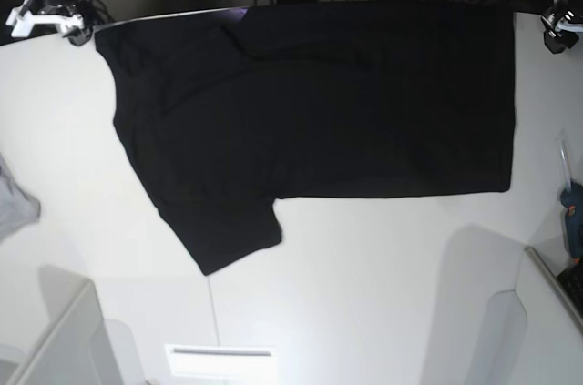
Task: Fold the T-shirt properly
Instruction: 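Pull the held shoulders further toward the robot, flattening the shirt, then release the shoulders and move the right gripper to the sleeve-side hem corner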
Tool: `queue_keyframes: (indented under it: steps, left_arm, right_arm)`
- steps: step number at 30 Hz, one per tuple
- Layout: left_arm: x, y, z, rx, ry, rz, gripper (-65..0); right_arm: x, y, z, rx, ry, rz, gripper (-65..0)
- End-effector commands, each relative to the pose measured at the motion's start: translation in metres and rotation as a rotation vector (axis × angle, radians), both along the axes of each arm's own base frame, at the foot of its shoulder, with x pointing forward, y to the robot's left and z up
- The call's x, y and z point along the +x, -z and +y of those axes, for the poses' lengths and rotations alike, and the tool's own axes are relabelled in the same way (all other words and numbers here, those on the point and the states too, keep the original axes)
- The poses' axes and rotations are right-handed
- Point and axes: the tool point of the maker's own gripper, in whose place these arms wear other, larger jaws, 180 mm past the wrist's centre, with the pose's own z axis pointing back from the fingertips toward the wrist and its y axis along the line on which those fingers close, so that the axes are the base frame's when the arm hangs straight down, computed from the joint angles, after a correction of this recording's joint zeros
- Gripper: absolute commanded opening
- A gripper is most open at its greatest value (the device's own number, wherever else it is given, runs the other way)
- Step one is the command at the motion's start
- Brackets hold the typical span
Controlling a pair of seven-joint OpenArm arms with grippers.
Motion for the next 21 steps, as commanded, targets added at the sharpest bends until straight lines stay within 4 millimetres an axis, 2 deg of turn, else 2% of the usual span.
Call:
queue_keyframes:
  steps: [1,4,6,9,12,14,19,21]
  left_arm:
    - [0.009,-0.017,0.011,0.047,0.012,-0.035,-21.1]
    - [0.028,-0.028,0.016,0.067,0.02,-0.081,-21.1]
    - [0.04,-0.031,0.015,0.065,0.024,-0.115,-21.1]
    - [0.066,-0.031,0.002,0.045,0.072,-0.151,-21.2]
    - [0.092,-0.032,-0.01,0.037,0.138,-0.171,-23.2]
    - [0.106,-0.032,-0.018,0.028,0.176,-0.178,-31.6]
    - [0.128,-0.043,-0.02,0.038,0.189,-0.228,-65.0]
    - [0.131,-0.045,-0.014,0.072,0.181,-0.214,-65.0]
  right_arm:
    - [0.02,-0.016,-0.008,-0.05,-0.034,-0.065,-33.2]
    - [0.059,-0.028,-0.003,-0.071,-0.136,-0.119,-33.2]
    - [0.089,-0.036,0.01,-0.08,-0.223,-0.162,-33.2]
    - [0.131,-0.044,0.031,-0.07,-0.329,-0.22,-33.6]
    - [0.17,-0.041,0.044,-0.038,-0.397,-0.247,-33.6]
    - [0.191,-0.037,0.052,-0.016,-0.431,-0.254,-33.6]
    - [0.244,-0.038,0.068,0.007,-0.521,-0.262,-33.6]
    - [0.265,-0.037,0.071,0.017,-0.547,-0.252,-33.6]
